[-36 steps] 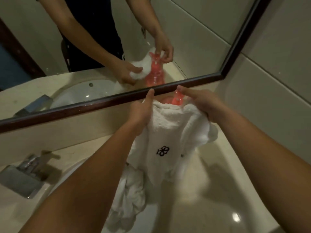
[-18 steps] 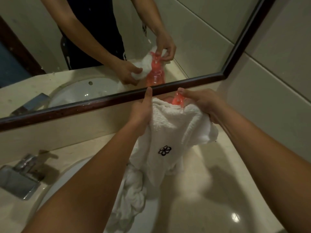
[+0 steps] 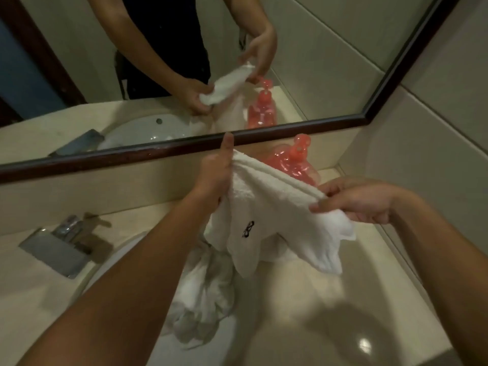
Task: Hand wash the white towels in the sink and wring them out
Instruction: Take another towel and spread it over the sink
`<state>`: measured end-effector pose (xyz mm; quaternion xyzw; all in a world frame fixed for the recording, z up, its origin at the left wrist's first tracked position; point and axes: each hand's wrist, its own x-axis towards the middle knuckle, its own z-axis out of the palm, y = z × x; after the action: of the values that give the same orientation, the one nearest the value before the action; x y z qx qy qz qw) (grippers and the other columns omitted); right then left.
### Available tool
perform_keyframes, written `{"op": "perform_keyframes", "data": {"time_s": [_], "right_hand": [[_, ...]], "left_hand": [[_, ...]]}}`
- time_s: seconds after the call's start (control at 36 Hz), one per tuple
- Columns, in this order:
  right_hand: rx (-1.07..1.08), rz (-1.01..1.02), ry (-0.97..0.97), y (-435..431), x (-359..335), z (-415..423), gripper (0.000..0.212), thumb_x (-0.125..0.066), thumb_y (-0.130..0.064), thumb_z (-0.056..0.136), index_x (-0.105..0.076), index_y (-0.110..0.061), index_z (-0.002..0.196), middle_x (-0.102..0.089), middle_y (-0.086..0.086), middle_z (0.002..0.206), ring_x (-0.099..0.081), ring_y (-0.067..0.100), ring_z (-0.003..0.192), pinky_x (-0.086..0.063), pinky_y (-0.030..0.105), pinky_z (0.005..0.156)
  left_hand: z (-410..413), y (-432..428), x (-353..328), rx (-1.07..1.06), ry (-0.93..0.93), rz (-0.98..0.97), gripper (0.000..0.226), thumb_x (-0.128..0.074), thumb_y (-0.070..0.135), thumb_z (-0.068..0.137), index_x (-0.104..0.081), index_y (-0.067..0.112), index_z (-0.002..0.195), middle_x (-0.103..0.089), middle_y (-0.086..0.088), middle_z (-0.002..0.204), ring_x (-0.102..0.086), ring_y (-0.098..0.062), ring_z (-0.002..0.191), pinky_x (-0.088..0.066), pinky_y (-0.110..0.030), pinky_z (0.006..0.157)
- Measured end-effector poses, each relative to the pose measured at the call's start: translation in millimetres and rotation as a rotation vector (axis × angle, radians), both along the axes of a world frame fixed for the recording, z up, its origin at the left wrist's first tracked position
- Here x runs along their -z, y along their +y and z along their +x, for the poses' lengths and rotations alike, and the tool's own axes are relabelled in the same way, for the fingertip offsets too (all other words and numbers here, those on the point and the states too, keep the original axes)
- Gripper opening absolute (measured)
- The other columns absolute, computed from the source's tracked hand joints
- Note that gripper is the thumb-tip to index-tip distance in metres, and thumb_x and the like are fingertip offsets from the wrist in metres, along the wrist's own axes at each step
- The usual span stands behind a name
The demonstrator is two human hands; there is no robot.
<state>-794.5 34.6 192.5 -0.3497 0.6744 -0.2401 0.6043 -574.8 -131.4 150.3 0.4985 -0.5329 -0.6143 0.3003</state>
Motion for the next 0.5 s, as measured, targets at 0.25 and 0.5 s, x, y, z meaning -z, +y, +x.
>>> {"op": "perform_keyframes", "data": {"time_s": [0.25, 0.5], "right_hand": [[-0.044, -0.242, -0.023, -17, 16, 66, 0.043, -0.076, -0.002, 0.088, -0.070, -0.010, 0.129, -0.076, 0.016, 0.126, -0.073, 0.032, 0.118, -0.060, 0.042, 0.102], [0.389, -0.348, -0.227, -71, 33, 155, 0.034, -0.056, -0.031, 0.102, -0.078, -0.006, 0.108, -0.075, 0.016, 0.094, -0.071, 0.030, 0.089, -0.059, 0.033, 0.072]], "left_hand": [[112, -16, -25, -0.111, 0.032, 0.000, 0.076, -0.052, 0.081, 0.088, -0.070, 0.008, 0.095, -0.067, -0.005, 0.083, -0.065, -0.021, 0.075, -0.053, -0.035, 0.070], [188, -12, -4, -0.082, 0.136, -0.088, 0.050, -0.061, 0.065, 0.092, -0.075, 0.018, 0.101, -0.081, 0.003, 0.088, -0.077, -0.011, 0.083, -0.060, -0.030, 0.074]]}}
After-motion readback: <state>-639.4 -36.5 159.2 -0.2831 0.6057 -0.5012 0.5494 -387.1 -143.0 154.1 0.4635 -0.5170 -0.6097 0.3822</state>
